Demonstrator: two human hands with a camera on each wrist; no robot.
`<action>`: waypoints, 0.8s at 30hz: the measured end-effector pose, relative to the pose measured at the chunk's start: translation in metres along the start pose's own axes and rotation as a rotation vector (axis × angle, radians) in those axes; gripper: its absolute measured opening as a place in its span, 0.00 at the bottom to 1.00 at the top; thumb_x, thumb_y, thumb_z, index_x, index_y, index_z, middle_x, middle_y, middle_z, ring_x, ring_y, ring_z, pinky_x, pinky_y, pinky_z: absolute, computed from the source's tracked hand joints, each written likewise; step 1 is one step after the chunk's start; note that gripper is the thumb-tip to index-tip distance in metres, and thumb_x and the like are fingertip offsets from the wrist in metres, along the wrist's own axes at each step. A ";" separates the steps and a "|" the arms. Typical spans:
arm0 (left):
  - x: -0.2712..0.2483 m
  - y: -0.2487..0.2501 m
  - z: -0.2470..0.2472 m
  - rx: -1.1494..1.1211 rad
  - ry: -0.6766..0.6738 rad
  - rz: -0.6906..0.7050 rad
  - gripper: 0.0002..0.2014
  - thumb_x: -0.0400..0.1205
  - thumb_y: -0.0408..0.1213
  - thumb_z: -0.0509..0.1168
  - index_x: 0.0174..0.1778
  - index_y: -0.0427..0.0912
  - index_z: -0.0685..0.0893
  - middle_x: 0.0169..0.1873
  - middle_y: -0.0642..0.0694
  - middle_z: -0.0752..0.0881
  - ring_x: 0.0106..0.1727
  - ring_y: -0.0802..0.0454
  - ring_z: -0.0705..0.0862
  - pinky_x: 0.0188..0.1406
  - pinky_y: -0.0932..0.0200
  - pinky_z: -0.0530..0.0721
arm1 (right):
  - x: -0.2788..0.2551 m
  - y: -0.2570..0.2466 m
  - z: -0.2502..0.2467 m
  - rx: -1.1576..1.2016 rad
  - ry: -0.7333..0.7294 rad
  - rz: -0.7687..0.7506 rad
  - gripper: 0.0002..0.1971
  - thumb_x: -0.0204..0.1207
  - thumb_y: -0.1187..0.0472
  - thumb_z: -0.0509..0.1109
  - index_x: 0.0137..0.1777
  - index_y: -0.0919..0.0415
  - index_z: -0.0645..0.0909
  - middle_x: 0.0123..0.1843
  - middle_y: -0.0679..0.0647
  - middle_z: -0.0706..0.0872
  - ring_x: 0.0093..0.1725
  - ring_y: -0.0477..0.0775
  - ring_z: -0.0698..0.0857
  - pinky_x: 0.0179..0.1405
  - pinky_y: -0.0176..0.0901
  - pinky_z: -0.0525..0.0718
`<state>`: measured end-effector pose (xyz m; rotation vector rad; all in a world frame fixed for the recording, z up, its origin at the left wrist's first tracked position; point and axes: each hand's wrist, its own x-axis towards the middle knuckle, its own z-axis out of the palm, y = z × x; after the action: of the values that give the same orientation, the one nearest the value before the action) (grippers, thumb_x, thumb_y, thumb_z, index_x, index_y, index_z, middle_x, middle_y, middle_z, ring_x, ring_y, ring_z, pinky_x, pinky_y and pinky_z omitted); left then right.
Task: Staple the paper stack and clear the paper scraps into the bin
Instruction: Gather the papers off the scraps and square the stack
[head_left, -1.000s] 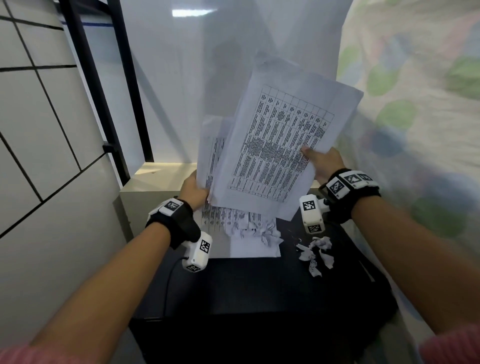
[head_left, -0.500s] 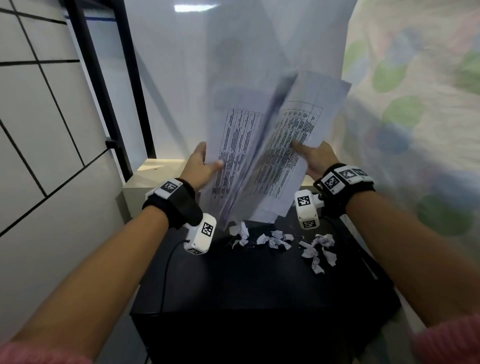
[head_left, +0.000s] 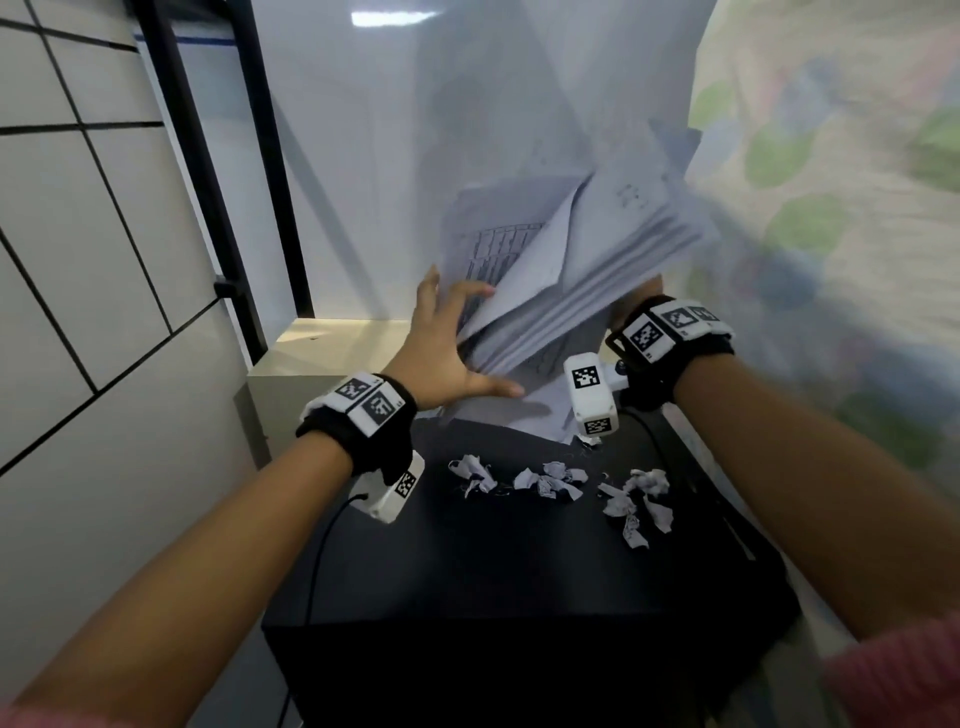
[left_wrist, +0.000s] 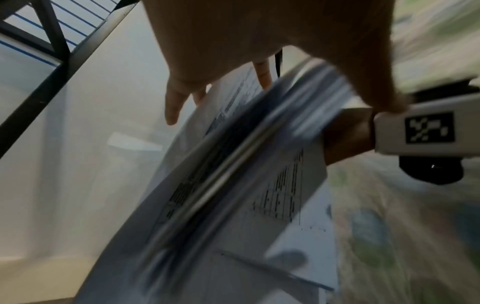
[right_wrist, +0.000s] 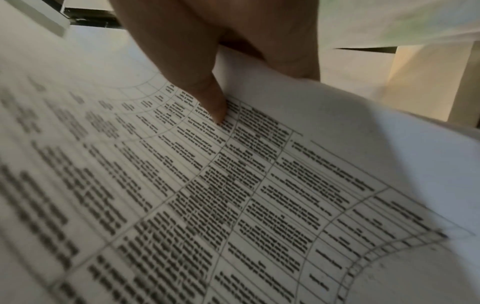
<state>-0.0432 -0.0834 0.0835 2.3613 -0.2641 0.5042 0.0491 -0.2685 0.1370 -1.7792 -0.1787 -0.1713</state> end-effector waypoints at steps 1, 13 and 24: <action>0.001 0.001 0.002 0.026 0.017 -0.033 0.48 0.55 0.56 0.81 0.71 0.54 0.68 0.80 0.36 0.48 0.83 0.36 0.51 0.84 0.44 0.54 | 0.000 -0.001 0.000 0.057 0.035 0.071 0.12 0.82 0.68 0.61 0.62 0.71 0.79 0.57 0.60 0.83 0.47 0.42 0.87 0.54 0.33 0.85; 0.037 -0.005 -0.029 -0.425 0.313 -0.290 0.22 0.74 0.21 0.71 0.65 0.26 0.78 0.59 0.33 0.85 0.56 0.47 0.84 0.55 0.64 0.78 | -0.006 0.007 0.000 0.280 -0.154 -0.057 0.15 0.67 0.68 0.79 0.53 0.63 0.82 0.53 0.61 0.88 0.55 0.63 0.88 0.59 0.62 0.85; 0.038 -0.035 -0.013 -0.563 0.360 -0.342 0.23 0.74 0.30 0.73 0.65 0.30 0.80 0.62 0.33 0.85 0.59 0.45 0.84 0.66 0.49 0.81 | 0.004 0.040 0.017 0.180 -0.187 0.016 0.18 0.67 0.69 0.78 0.57 0.67 0.82 0.57 0.64 0.88 0.56 0.63 0.87 0.64 0.64 0.82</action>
<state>-0.0011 -0.0507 0.0883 1.6853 0.1489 0.5844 0.0616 -0.2599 0.0961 -1.6154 -0.3048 0.0234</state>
